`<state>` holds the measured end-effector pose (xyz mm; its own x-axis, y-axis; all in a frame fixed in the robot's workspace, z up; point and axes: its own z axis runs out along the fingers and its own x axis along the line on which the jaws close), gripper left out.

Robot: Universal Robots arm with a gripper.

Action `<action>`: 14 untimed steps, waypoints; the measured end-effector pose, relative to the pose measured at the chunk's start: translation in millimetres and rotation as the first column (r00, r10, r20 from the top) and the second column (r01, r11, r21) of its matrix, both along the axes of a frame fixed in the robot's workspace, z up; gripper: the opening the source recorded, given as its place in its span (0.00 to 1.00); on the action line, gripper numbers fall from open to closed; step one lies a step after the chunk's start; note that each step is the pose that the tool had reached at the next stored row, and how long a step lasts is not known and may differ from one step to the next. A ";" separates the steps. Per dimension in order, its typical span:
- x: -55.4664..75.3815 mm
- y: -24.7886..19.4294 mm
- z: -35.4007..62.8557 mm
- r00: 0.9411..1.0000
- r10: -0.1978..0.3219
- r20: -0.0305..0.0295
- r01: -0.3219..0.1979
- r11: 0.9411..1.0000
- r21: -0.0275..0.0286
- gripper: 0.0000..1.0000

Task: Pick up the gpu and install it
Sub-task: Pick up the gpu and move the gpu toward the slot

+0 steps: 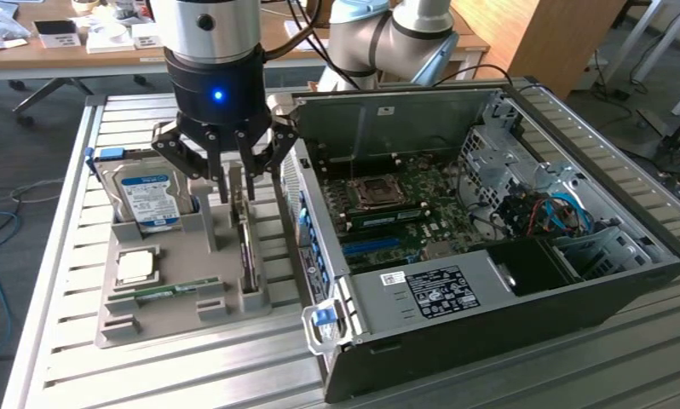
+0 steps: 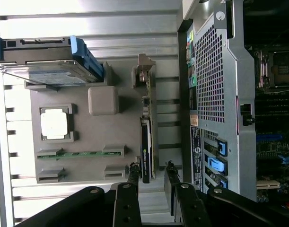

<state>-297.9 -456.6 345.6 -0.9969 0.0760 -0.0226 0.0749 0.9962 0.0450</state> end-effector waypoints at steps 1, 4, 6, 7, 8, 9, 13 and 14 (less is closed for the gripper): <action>0.0 0.0 -1.3 1.000 0.000 0.000 0.000 1.000 0.000 0.36; 0.0 0.0 -4.9 1.000 0.000 0.000 0.000 1.000 0.000 0.36; 0.0 0.0 -5.4 1.000 0.000 0.000 0.000 1.000 0.000 0.36; 0.0 0.0 -5.3 1.000 0.000 0.000 0.000 1.000 0.000 0.36; 0.0 0.0 -5.4 1.000 0.000 0.000 0.000 1.000 0.000 0.36; 0.0 0.0 -5.4 1.000 0.000 0.000 0.000 1.000 0.000 0.36; 0.2 0.1 -5.6 1.000 0.000 0.000 0.000 1.000 0.000 0.36; 0.3 0.1 -5.6 1.000 0.000 0.000 0.000 1.000 0.000 0.36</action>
<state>-297.6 -456.5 340.0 -0.9968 0.0763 -0.0227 0.0752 0.9961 0.0451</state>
